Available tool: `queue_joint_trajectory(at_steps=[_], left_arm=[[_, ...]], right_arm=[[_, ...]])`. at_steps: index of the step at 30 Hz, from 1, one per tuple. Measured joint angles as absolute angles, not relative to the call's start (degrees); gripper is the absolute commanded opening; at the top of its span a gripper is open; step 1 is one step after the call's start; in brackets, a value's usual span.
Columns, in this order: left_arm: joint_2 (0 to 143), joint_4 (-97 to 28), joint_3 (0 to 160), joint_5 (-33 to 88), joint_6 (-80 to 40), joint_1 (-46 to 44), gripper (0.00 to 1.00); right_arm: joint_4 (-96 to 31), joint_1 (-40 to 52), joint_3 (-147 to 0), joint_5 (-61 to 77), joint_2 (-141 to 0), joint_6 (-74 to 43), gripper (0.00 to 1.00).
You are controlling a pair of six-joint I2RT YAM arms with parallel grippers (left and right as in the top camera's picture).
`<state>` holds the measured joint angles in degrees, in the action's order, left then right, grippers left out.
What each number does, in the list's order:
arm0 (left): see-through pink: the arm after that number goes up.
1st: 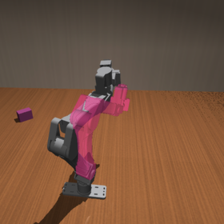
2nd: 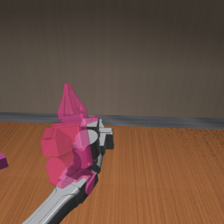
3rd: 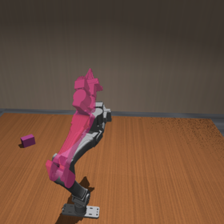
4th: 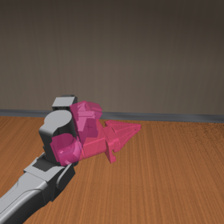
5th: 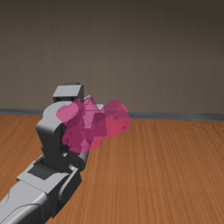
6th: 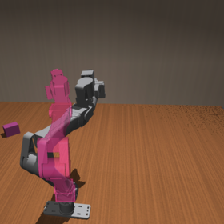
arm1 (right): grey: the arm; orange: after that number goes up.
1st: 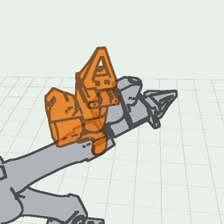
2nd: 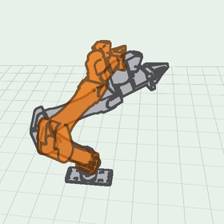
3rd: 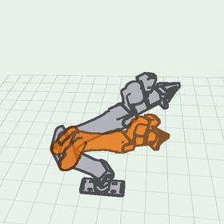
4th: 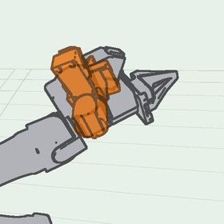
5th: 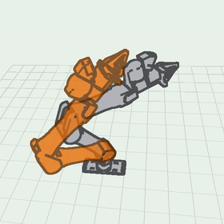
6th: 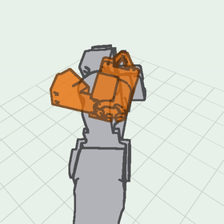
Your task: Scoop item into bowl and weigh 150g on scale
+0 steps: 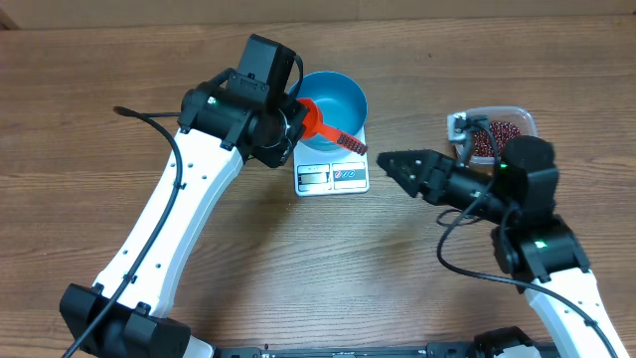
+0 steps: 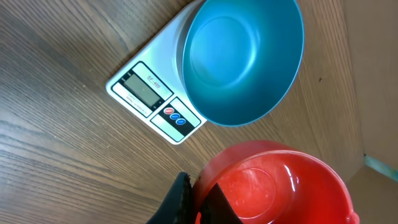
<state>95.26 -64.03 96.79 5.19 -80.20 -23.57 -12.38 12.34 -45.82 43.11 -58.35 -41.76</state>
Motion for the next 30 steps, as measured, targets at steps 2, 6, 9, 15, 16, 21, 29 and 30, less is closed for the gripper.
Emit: queue_joint_trajectory(at_steps=[2,6,9,15,16,21,29,30], left_arm=[[95.3,-64.1,96.8,5.1,-80.9,-23.7,0.04],[95.3,-64.2,96.8,5.1,-81.1,-24.3,0.04],[95.3,-64.2,96.8,5.0,-81.1,-25.1,0.04],[95.2,-64.3,96.8,4.8,-81.1,-27.5,0.04],[95.3,-64.3,96.8,4.8,-81.1,-27.8,0.04],[95.3,-64.6,96.8,4.6,-81.1,-28.5,0.05],[95.4,-64.7,96.8,4.6,-81.1,-28.5,0.04],[95.4,-64.7,96.8,4.6,-81.1,-28.5,0.04]], right_arm=[[-9.3,14.8,-45.8,40.9,-59.5,-43.0,0.63],[-4.3,18.9,-45.8,37.3,-62.2,-45.0,0.55],[-1.4,20.9,-45.9,36.0,-64.7,-46.3,0.53],[1.4,22.2,-45.9,34.9,-68.4,-47.7,0.49],[1.7,22.2,-45.9,34.9,-68.6,-47.8,0.47],[2.9,22.2,-45.9,34.5,-68.6,-47.9,0.37],[3.0,23.0,-45.9,33.6,-68.6,-47.9,0.29],[3.0,23.2,-45.9,33.4,-68.6,-48.0,0.29]])
